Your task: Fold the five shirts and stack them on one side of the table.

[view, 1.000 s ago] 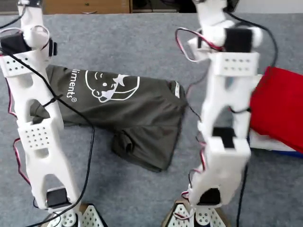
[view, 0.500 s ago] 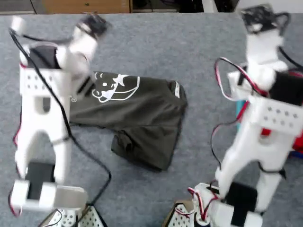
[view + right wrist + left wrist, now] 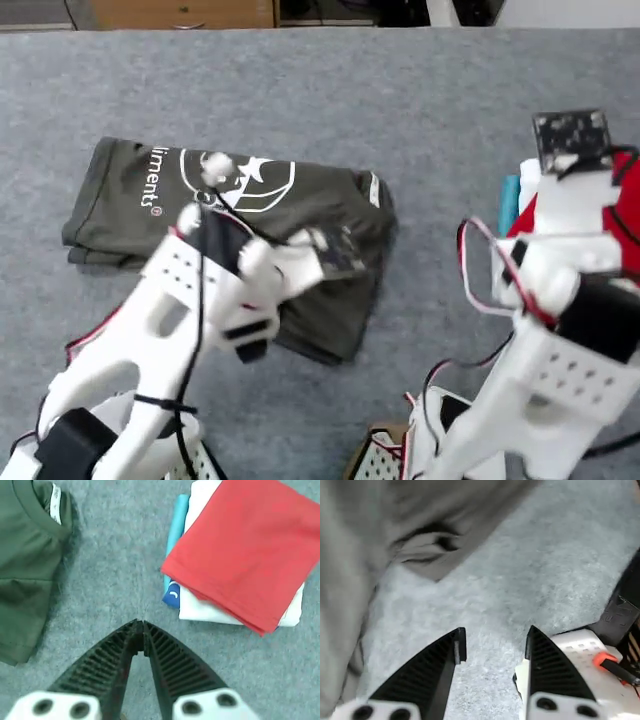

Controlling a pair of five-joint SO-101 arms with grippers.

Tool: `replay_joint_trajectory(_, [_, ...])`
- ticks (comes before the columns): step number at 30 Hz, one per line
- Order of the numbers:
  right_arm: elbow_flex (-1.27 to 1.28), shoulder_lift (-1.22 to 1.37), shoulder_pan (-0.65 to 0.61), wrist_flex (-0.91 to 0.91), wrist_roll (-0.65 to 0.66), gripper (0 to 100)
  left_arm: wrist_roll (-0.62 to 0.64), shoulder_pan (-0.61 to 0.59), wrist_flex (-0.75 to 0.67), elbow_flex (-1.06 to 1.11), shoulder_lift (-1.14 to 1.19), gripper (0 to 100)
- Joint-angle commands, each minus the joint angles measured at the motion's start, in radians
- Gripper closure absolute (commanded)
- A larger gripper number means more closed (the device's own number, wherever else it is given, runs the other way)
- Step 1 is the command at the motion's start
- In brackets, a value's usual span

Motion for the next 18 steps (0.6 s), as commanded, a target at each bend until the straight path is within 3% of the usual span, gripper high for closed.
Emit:
replay_joint_trajectory(1, [0.051,-0.091,0.013,0.011,0.008,99.4,-0.005,0.101,-0.091,0.058,-0.031,79])
replay_joint_trajectory(7, [0.107,-0.176,0.013,0.011,0.008,99.4,-0.005,0.219,-0.287,0.23,-0.031,79])
replay_joint_trajectory(13, [0.107,-0.203,0.013,0.012,0.008,99.4,-0.005,0.203,-0.534,0.325,-0.031,79])
replay_joint_trajectory(18, [0.108,-0.203,0.013,0.012,0.008,99.4,-0.003,0.166,-0.638,0.324,-0.028,79])
